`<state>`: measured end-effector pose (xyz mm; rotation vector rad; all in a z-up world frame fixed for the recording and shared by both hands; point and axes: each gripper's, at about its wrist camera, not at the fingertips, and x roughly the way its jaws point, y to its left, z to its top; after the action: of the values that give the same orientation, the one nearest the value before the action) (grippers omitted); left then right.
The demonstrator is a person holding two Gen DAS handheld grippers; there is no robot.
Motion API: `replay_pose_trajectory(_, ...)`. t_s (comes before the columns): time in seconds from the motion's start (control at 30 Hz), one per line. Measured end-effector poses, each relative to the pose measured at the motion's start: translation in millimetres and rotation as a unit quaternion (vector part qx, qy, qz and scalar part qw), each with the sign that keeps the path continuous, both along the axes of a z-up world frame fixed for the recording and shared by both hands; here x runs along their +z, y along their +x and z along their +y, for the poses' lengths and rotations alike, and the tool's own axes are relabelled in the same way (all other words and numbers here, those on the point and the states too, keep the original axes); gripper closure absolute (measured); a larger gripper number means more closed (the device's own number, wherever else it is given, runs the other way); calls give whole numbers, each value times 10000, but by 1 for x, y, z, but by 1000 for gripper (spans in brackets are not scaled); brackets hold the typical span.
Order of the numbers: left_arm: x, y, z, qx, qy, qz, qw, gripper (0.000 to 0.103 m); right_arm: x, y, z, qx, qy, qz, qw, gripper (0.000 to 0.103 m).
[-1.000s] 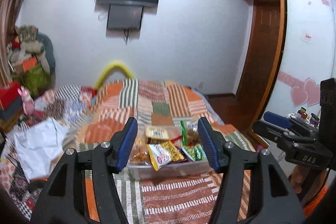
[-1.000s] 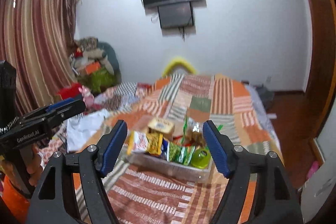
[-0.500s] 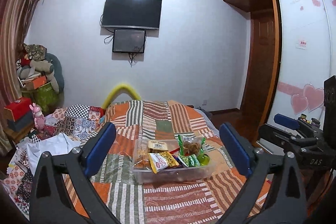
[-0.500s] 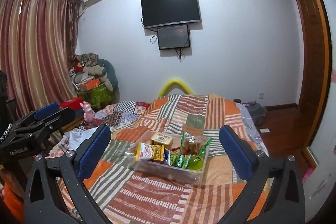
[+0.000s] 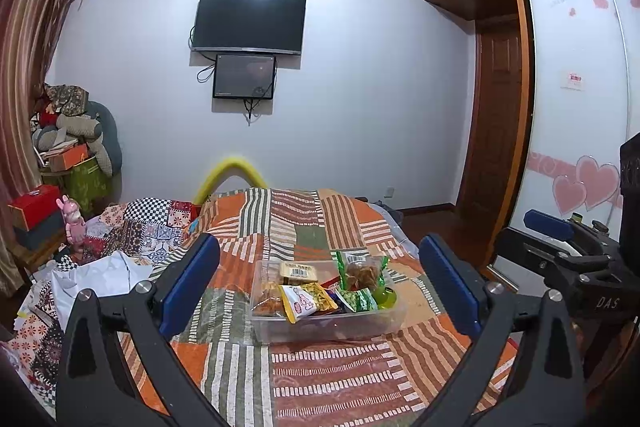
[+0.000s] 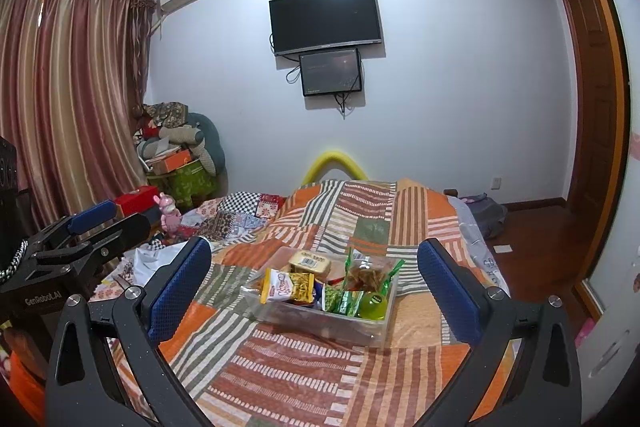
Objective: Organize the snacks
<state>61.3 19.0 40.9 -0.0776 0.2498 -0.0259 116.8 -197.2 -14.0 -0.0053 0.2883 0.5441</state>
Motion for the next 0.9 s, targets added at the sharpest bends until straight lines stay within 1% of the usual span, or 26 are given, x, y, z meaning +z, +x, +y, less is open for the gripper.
replay_pose_trajectory(0.9, -5, 4, -1, -60, -92, 147, 9998, 0, -2, -1, -2, -143, -169, -35, 9997, 0)
